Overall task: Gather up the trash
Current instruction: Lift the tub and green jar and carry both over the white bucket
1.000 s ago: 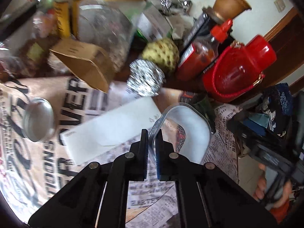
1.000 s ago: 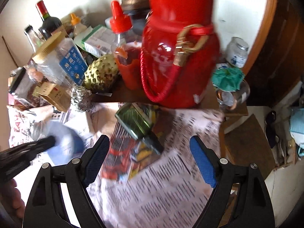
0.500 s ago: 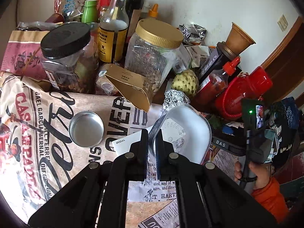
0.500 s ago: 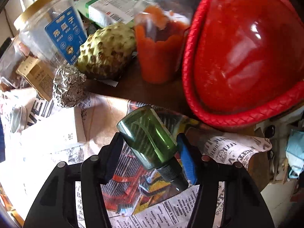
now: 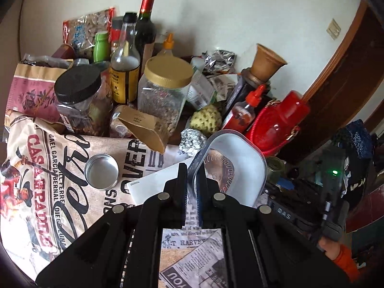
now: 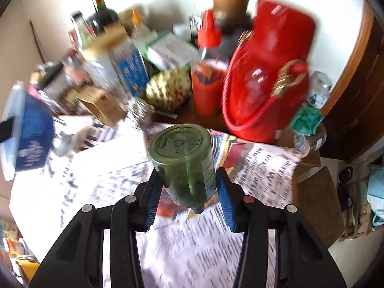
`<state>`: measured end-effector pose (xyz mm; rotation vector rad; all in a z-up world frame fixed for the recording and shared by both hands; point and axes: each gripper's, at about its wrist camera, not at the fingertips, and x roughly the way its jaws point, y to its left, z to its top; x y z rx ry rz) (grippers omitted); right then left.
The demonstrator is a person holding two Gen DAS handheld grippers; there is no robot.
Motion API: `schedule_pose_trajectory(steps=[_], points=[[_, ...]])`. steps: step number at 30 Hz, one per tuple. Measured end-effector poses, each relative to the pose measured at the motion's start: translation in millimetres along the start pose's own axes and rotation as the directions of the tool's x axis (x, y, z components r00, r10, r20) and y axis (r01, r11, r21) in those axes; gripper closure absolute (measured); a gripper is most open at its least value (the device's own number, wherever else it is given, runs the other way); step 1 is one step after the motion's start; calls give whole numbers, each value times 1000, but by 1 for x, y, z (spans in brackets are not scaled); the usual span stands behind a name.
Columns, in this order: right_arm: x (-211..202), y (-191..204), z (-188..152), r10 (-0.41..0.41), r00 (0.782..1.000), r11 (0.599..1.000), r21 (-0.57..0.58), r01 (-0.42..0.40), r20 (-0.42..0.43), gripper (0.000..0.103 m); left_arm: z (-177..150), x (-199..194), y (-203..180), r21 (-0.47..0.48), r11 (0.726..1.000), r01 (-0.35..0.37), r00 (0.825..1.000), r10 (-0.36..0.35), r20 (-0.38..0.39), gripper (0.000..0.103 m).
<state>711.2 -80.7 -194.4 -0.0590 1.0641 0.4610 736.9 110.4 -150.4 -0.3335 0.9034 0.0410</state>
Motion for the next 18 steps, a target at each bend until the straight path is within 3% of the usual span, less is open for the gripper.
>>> schedule_pose_trajectory(steps=[7, 11, 18], points=[[-92, -4, -16, 58, 985, 998, -8, -58, 160, 63, -19, -55, -34, 6, 1000, -13, 994, 12, 105, 98], [-149, -2, -34, 90, 962, 995, -71, -74, 258, 63, -42, -95, -55, -8, 999, -32, 984, 33, 176, 98], [-211, -3, -61, 164, 920, 983, -136, -122, 356, 63, -87, -162, -81, -45, 998, -51, 964, 61, 258, 98]])
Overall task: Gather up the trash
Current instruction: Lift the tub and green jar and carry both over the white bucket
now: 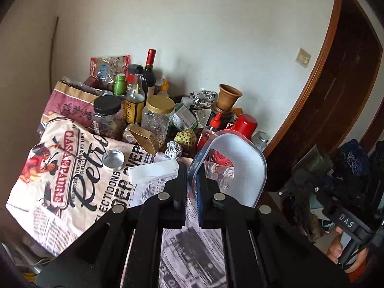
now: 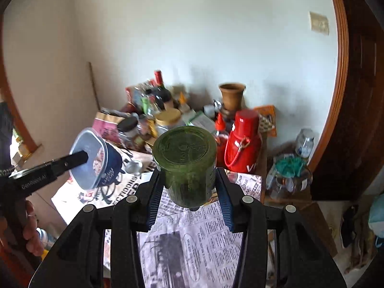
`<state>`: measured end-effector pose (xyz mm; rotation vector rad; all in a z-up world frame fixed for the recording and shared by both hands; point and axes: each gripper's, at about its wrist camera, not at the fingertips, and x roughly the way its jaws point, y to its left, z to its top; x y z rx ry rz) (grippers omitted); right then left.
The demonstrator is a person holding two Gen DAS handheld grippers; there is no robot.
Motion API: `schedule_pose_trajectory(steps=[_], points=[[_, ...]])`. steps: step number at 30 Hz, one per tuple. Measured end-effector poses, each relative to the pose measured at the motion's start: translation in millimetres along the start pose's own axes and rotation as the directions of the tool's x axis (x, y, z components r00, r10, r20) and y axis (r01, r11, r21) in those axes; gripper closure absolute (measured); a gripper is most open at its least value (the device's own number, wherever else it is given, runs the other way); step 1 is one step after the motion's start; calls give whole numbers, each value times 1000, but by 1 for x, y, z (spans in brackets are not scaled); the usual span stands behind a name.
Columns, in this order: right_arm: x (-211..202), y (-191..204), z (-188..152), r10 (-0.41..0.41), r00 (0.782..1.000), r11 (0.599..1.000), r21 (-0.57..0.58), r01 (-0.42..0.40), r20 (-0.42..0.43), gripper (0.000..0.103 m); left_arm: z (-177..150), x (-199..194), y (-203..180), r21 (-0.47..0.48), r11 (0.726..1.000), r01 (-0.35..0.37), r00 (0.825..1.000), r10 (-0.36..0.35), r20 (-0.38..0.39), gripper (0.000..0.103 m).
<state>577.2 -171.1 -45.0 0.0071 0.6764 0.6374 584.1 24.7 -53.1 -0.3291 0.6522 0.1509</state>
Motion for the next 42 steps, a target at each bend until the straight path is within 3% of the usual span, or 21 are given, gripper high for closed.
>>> schedule_pose_trajectory(steps=[11, 20, 27, 33, 42], points=[[-66, 34, -26, 7, 999, 1000, -12, -6, 48, 63, -25, -86, -4, 20, 1000, 1, 998, -2, 67, 98], [-109, 96, -71, -68, 996, 997, 30, 66, 63, 63, -61, -148, 34, 58, 996, 61, 996, -64, 59, 98], [-144, 159, -120, -126, 990, 989, 80, 121, 60, 63, -113, -211, 85, 91, 991, 96, 995, -99, 22, 98], [-165, 203, -163, -164, 986, 977, 137, 161, 9, 63, -157, -254, 126, 103, 989, 104, 994, -102, -24, 98], [-174, 223, -210, -191, 976, 963, 174, 208, -107, 63, -207, -265, 160, 98, 988, 117, 983, -101, -150, 98]])
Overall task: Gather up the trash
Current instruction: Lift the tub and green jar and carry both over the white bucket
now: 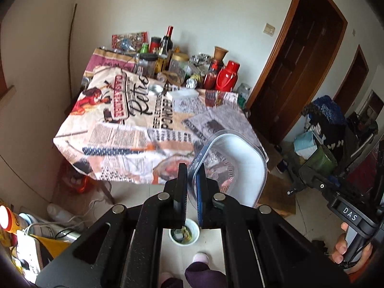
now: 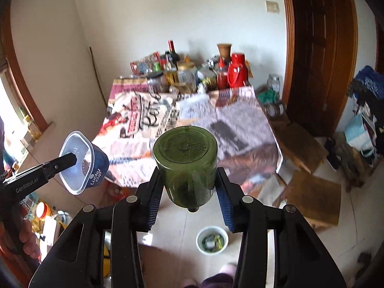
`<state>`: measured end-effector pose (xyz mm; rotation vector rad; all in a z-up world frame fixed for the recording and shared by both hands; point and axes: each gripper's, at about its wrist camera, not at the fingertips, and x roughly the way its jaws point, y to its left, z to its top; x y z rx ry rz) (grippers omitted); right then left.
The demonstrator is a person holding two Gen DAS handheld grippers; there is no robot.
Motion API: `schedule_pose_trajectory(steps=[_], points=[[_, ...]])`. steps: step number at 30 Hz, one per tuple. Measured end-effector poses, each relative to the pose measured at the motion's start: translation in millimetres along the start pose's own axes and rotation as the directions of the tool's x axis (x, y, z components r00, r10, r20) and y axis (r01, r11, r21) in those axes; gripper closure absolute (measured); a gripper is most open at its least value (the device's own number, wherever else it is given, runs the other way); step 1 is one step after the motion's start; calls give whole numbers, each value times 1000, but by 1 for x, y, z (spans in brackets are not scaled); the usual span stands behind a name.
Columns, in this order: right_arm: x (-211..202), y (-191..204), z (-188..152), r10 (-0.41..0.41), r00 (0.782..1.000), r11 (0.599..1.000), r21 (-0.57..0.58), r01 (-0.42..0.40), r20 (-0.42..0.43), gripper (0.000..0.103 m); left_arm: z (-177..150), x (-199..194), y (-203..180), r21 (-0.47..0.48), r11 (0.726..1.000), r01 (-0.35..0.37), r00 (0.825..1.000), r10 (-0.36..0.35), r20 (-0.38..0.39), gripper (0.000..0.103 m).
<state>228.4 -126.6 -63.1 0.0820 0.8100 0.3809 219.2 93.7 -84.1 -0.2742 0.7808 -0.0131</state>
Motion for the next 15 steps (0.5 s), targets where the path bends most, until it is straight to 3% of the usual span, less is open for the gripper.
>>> schedule_pose_trajectory(steps=[7, 15], points=[[23, -6, -30, -3, 995, 1000, 14, 4, -103, 63, -35, 34, 4, -7, 1000, -5, 992, 4, -129, 98], [79, -39, -73, 39, 969, 998, 50, -28, -242, 63, -85, 109, -8, 1, 999, -37, 956, 35, -291, 98]])
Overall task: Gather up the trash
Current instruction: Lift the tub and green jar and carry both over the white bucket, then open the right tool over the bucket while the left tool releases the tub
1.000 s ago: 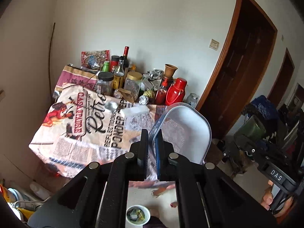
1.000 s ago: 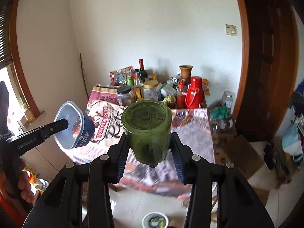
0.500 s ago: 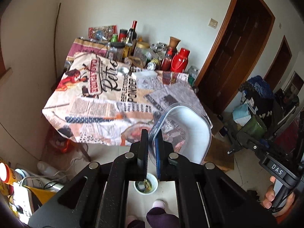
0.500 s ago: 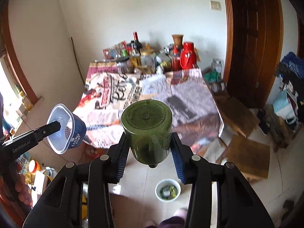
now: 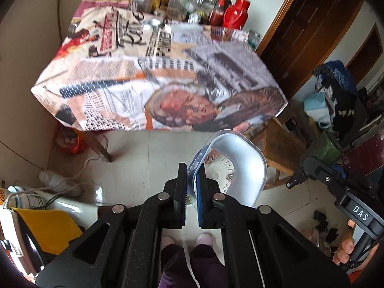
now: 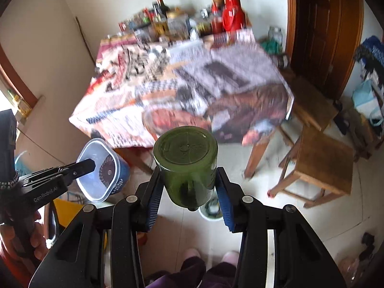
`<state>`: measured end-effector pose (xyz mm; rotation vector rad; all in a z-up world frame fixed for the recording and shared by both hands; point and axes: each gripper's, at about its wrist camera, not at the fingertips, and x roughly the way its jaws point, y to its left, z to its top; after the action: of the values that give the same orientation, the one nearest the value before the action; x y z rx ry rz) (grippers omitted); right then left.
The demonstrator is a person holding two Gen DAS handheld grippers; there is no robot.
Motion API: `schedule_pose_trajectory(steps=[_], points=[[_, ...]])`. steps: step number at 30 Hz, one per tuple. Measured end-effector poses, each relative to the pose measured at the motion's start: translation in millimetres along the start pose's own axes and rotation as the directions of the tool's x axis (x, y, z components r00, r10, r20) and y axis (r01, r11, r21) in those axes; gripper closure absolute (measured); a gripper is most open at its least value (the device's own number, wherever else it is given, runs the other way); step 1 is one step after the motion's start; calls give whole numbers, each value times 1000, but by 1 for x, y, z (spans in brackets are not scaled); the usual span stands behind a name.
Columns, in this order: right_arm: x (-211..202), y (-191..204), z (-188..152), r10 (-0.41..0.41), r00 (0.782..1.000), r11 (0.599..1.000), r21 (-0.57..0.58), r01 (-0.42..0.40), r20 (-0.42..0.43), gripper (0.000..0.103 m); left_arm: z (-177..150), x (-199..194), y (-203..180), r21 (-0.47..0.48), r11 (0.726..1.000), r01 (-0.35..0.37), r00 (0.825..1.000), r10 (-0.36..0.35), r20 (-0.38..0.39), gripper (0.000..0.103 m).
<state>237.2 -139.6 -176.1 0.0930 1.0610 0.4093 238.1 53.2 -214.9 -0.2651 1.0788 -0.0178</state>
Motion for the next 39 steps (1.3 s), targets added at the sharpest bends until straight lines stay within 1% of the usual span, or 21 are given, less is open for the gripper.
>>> schedule_pose_trajectory(steps=[3, 7, 10, 12, 17, 21, 23, 25, 26, 27, 29, 31, 36, 39], points=[[27, -16, -12, -6, 999, 1000, -12, 5, -41, 63, -11, 40, -6, -7, 1000, -9, 999, 8, -52, 98], [71, -40, -26, -9, 995, 1000, -22, 7, -99, 63, -26, 95, -7, -18, 999, -32, 994, 30, -102, 98], [102, -54, -35, -14, 990, 999, -47, 8, -142, 63, -38, 139, -1, -62, 997, -35, 990, 26, -135, 98], [126, -63, -44, -10, 988, 998, -58, 1, -155, 63, -45, 166, 4, -93, 995, -38, 988, 24, -150, 98], [182, -77, -58, 6, 982, 997, -69, -20, -188, 63, -67, 235, 21, -129, 988, -84, 980, 58, -193, 98], [222, -76, -67, 42, 977, 994, -89, -62, -211, 63, -82, 277, 37, -151, 982, -110, 971, 73, -230, 98], [235, -75, -71, 46, 975, 992, -104, -70, -219, 63, -87, 293, 41, -151, 981, -122, 967, 83, -243, 98], [249, -76, -77, 41, 967, 991, -115, -72, -251, 61, -90, 305, 43, -148, 981, -129, 963, 89, -254, 98], [258, -78, -81, 37, 959, 990, -118, -73, -279, 58, -93, 313, 43, -147, 981, -130, 961, 89, -260, 98], [264, -80, -83, 28, 953, 991, -118, -67, -303, 54, -94, 319, 42, -145, 981, -130, 960, 87, -268, 98], [271, -87, -87, 12, 942, 992, -114, -53, -336, 53, -95, 329, 39, -140, 982, -129, 956, 86, -280, 98], [271, -93, -88, 18, 938, 994, -96, -54, -347, 53, -93, 340, 34, -134, 983, -124, 954, 81, -288, 98], [267, -106, -82, 23, 935, 998, -54, -45, -353, 53, -87, 361, 16, -118, 989, -89, 952, 49, -303, 98], [263, -108, -77, 19, 939, 998, -51, -39, -343, 53, -82, 371, 6, -107, 992, -67, 952, 31, -306, 97]])
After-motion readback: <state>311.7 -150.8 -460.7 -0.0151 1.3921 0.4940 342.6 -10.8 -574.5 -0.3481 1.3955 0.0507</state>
